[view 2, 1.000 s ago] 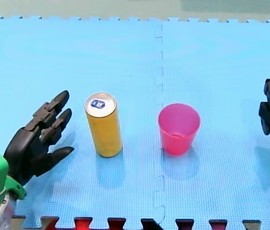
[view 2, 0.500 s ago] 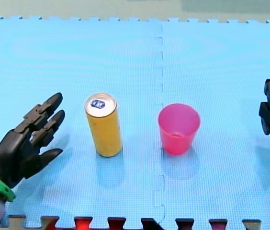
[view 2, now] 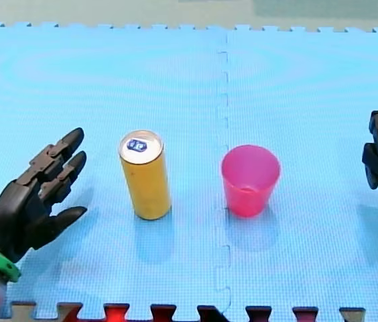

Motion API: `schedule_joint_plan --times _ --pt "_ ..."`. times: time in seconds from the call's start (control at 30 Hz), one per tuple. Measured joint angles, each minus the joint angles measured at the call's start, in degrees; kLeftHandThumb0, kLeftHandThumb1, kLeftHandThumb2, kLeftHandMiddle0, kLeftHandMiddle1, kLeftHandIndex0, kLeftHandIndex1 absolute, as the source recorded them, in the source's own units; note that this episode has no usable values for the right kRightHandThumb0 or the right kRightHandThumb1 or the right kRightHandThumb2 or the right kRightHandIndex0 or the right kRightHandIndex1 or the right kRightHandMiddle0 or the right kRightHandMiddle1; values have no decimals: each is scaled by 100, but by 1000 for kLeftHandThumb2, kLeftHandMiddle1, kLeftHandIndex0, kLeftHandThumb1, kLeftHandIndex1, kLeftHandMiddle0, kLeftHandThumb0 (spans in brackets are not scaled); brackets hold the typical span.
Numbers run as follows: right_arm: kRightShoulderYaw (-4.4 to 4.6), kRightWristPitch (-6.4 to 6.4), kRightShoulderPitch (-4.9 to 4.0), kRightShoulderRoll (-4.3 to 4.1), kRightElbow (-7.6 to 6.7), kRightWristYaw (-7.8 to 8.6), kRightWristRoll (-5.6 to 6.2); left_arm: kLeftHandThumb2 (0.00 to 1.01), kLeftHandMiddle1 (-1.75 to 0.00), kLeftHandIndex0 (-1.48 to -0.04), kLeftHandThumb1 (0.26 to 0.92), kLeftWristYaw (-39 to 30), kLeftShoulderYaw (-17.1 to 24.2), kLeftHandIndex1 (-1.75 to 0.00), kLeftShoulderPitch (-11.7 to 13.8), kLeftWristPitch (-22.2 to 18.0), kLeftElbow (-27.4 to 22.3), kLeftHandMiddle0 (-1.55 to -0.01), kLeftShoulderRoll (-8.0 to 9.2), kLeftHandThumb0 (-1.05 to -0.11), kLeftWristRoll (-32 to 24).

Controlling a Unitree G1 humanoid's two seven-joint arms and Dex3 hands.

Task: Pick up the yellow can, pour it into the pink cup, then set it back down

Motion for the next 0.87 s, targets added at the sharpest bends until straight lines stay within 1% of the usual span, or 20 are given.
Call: schedule_joint_plan --times 0.33,0.87 --pt "-2 0 -7 -1 1 9 -5 10 -20 -214 840 47 -4 -9 -7 -54 19 -198 -3 -1048 35" --pt "-28 0 -56 -28 13 51 -4 10 -17 -218 856 96 -25 -6 -83 -110 124 -205 -8 -1048 76"
